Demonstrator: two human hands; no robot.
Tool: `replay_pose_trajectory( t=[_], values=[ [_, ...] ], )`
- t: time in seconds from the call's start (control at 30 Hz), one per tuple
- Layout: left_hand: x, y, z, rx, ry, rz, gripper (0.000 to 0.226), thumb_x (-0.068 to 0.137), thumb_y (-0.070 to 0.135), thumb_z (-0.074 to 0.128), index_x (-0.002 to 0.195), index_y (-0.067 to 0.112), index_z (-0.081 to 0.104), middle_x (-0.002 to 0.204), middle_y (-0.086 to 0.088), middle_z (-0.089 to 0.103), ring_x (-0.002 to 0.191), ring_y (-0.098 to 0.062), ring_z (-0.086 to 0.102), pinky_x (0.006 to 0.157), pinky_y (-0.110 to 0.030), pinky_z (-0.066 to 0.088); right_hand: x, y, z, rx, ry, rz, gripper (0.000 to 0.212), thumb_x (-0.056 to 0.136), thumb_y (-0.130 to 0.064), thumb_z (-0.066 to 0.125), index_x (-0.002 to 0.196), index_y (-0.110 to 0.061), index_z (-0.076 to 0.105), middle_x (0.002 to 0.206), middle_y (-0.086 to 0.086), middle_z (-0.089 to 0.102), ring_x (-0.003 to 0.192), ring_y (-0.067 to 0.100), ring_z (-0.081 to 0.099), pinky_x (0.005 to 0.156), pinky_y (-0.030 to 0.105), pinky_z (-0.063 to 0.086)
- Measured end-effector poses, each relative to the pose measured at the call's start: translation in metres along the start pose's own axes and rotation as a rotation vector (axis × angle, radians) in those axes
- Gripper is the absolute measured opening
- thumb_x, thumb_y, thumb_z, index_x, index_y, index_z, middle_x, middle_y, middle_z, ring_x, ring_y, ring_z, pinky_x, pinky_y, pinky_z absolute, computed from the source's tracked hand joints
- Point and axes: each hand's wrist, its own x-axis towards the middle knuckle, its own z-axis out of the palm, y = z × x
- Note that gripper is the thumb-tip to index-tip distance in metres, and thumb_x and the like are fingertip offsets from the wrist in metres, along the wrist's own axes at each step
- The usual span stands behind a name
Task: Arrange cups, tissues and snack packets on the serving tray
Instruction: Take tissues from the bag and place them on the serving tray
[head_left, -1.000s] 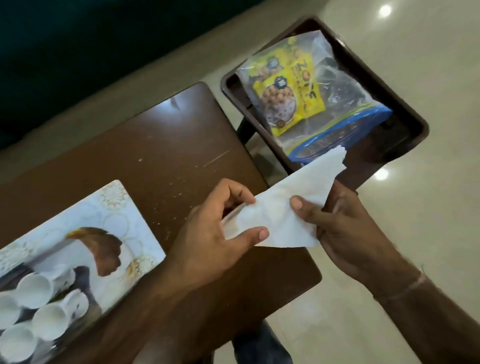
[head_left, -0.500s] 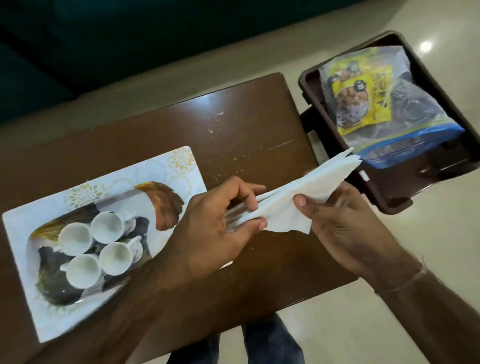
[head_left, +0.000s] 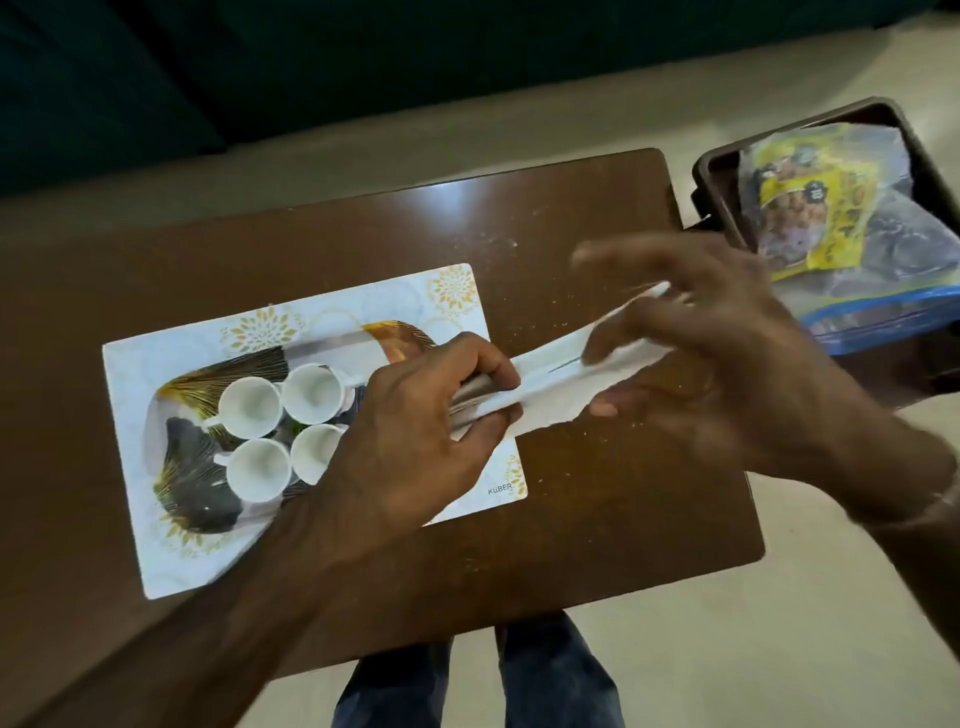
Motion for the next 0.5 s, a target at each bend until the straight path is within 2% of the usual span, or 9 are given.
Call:
replay_pose_trajectory(
  t=[0.07, 0.17, 0.27, 0.37, 0.5],
  values=[
    [-0.004, -0.003, -0.007, -0.031, 0.049, 0.004, 0.023, 0.08, 0.02, 0.083, 0.098, 0.02, 0.068, 0.095, 0.014, 0.068, 0.081, -0.006, 0.067, 0.071, -0.007, 0.048, 0.008, -0.01, 0.001, -0.101, -0.061, -0.021, 0.022, 0.082, -0.045, 0.072, 0.096, -0.029, 0.071, 0.142, -0.005, 0.056, 0.13, 0.027, 0.05, 0.104, 0.06, 0.032],
    [-0.01, -0.008, -0.014, -0.054, 0.118, 0.034, 0.022, 0.08, 0.02, 0.083, 0.097, 0.018, 0.069, 0.093, 0.012, 0.07, 0.08, -0.009, 0.068, 0.069, -0.018, 0.054, 0.017, -0.019, -0.001, -0.16, -0.082, 0.017, 0.021, 0.082, -0.042, 0.073, 0.093, -0.024, 0.074, 0.136, -0.004, 0.062, 0.124, 0.029, 0.055, 0.102, 0.061, 0.033],
    [-0.014, -0.013, -0.019, -0.076, 0.13, 0.051, 0.023, 0.08, 0.02, 0.084, 0.098, 0.016, 0.07, 0.093, 0.011, 0.07, 0.081, -0.01, 0.068, 0.071, -0.021, 0.055, 0.022, -0.023, -0.002, -0.195, -0.13, 0.01, 0.029, 0.085, -0.05, 0.062, 0.094, -0.028, 0.078, 0.129, -0.006, 0.066, 0.121, 0.027, 0.056, 0.099, 0.061, 0.034],
    [-0.018, -0.016, -0.023, -0.096, 0.14, 0.048, 0.023, 0.079, 0.022, 0.083, 0.097, 0.016, 0.071, 0.093, 0.01, 0.07, 0.083, -0.01, 0.069, 0.073, -0.021, 0.056, 0.028, -0.028, -0.004, -0.183, -0.171, -0.032, 0.038, 0.086, -0.052, 0.05, 0.093, -0.028, 0.078, 0.109, -0.006, 0.072, 0.114, 0.024, 0.061, 0.098, 0.06, 0.036],
    [-0.023, -0.018, -0.027, -0.162, 0.16, 0.016, 0.024, 0.078, 0.024, 0.082, 0.097, 0.023, 0.068, 0.094, 0.014, 0.071, 0.086, -0.008, 0.07, 0.075, -0.017, 0.055, 0.037, -0.035, -0.005, -0.135, -0.146, -0.036, 0.031, 0.083, -0.049, 0.061, 0.083, -0.02, 0.071, 0.091, -0.004, 0.072, 0.092, 0.021, 0.065, 0.1, 0.052, 0.039]
  ],
)
